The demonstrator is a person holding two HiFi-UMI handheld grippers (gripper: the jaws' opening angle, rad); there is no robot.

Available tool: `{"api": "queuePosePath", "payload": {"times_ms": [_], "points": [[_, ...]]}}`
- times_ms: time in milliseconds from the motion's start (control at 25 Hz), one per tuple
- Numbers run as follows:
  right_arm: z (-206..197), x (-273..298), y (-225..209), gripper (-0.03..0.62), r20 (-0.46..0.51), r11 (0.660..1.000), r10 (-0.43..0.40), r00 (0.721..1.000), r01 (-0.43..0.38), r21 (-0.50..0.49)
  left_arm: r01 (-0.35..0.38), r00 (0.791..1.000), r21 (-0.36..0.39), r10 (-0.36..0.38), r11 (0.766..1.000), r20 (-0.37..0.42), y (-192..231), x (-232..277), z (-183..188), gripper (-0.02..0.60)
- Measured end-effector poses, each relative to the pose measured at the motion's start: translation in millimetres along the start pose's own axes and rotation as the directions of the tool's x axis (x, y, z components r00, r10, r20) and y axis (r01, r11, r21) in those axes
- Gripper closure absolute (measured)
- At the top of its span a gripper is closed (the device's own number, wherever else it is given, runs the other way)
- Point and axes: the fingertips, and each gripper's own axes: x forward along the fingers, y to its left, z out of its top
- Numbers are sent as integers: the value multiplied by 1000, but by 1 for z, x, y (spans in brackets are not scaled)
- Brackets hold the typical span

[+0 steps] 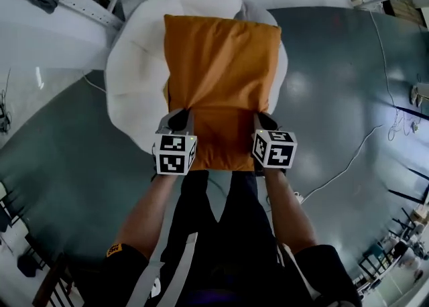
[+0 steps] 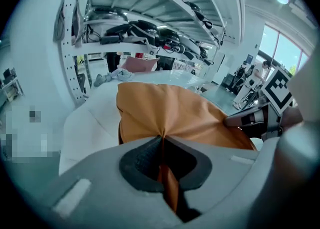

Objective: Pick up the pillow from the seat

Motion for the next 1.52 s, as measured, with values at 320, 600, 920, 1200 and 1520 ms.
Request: {"api": "queuePosePath", "payload": {"times_ms": [320, 600, 920, 1200, 1520], "points": [[24, -81, 57, 582, 88, 1000, -8, 996, 10, -25, 13, 998, -12, -12, 1000, 64, 3, -95, 24, 574], [22, -143, 78, 582, 153, 1000, -25, 988, 27, -11, 36, 995, 3, -36, 999, 93, -16, -156, 32, 574], [15, -199, 101, 582, 175, 999, 2, 984, 7, -50, 38, 989, -12, -36, 999, 145, -32, -218, 35, 574], [10, -247, 102, 582, 217, 993, 44, 975, -18, -119, 14, 976, -42, -4, 999, 220, -63, -261, 31, 574], [-16, -311, 93, 582, 259, 976, 121, 958, -67, -208, -51, 953, -81, 73, 995, 294, -119, -320, 10, 574]]}}
